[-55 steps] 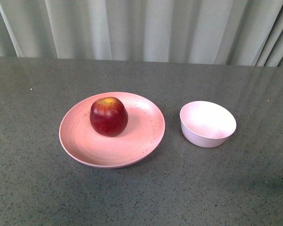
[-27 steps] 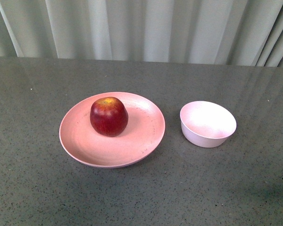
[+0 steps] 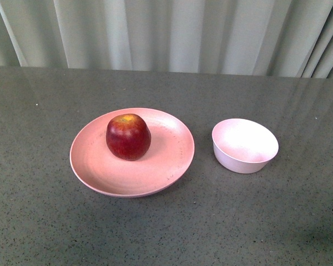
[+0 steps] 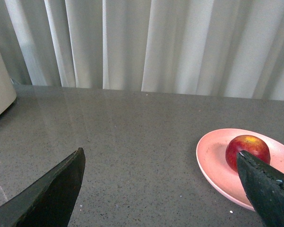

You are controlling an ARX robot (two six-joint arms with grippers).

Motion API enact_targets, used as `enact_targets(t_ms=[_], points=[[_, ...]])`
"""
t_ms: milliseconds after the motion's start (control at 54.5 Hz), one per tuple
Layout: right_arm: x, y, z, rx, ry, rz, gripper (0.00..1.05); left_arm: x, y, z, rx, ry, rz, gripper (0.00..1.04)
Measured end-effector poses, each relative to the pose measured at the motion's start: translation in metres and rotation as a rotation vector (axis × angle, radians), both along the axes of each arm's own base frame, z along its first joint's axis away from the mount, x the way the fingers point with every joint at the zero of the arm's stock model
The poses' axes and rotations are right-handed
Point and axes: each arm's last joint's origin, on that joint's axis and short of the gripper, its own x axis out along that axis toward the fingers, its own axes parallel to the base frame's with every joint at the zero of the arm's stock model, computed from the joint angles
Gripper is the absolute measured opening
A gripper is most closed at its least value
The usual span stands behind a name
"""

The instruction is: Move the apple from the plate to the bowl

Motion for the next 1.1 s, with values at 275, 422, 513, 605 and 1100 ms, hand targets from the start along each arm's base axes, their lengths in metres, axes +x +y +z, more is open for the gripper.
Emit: enact_targets(t_ms=[275, 422, 513, 605, 1100], points=[[0.0, 0.0, 0.0, -0.001, -0.001, 0.0, 0.28, 0.0, 0.0, 0.0, 0.0, 0.0, 0.0, 0.96], [0.0, 0.0, 0.0, -0.001, -0.001, -0.001, 0.56, 0.002, -0.002, -0.001, 0.0, 0.128, -0.136, 0.96], [0.0, 0.0, 0.0, -0.001, -0.002, 0.0, 0.71, 0.02, -0.013, 0.012, -0.017, 0.241, -0.325, 0.96], [0.0, 0.0, 0.0, -0.001, -0.002, 0.0, 0.85, 0.046, -0.026, 0.023, -0.01, 0.245, -0.383, 0.96], [0.0, 0.0, 0.0, -0.001, -0.002, 0.0, 0.96, 0.173, -0.099, -0.017, 0.04, 0.434, -0.467, 0.96]])
